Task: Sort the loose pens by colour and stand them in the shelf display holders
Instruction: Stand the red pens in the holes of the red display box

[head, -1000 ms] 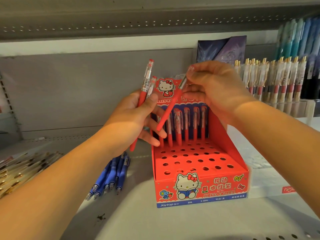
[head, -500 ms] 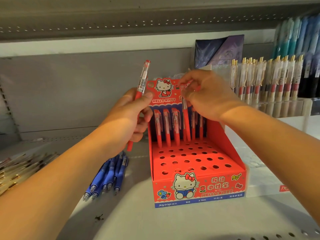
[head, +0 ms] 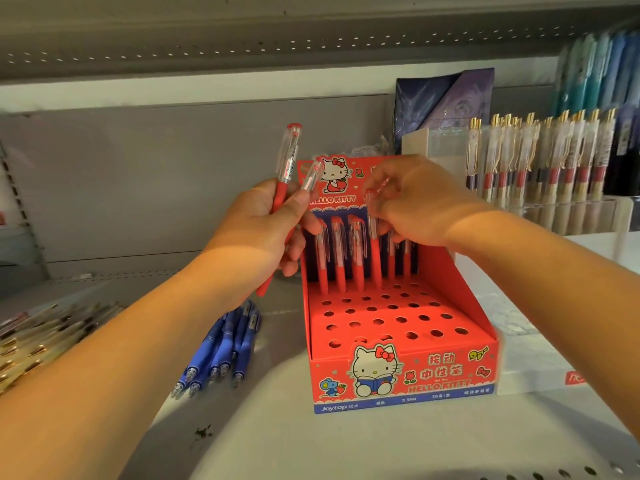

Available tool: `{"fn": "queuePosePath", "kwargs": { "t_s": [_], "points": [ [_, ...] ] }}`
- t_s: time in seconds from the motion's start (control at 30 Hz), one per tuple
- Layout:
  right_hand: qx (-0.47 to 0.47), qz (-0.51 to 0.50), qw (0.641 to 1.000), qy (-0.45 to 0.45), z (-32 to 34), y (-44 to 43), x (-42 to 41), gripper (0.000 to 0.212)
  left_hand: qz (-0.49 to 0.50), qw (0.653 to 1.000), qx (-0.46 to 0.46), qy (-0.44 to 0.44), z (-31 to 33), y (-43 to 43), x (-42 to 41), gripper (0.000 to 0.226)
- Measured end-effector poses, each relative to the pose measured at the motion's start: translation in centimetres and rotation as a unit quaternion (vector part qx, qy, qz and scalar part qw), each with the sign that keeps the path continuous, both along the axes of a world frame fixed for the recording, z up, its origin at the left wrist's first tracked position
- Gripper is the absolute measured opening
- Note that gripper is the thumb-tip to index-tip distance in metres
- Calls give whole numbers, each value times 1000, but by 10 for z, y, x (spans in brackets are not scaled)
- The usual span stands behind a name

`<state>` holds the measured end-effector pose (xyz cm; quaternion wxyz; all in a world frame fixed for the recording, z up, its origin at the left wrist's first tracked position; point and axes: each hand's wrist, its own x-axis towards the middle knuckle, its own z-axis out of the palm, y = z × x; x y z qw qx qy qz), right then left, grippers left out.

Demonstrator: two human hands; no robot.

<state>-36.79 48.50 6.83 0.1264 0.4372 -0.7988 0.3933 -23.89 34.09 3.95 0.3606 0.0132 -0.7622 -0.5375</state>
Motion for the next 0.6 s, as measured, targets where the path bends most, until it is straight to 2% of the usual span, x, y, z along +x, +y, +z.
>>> {"fn": "queuePosePath", "kwargs": {
  "t_s": [0.07,0.23,0.33,0.43,0.5,0.6],
  "points": [
    [48,-23,999,-5,-1,-1,0,30,0,1000,-9,2,0,2,0,15],
    [177,-70,982,-10,0,0,3,28,-33,999,17,2,1,6,1,13],
    [194,-93,976,14,-2,0,6,24,-43,999,26,1,2,7,1,12],
    [203,-120,970,53,-1,1,7,28,-53,998,39,2,2,7,1,10],
    [175,-121,974,77,0,3,7,25,-56,998,35,1,1,7,1,9],
    [30,-51,997,52,5,1,10,17,-66,997,32,-3,1,7,2,9]
  ]
}}
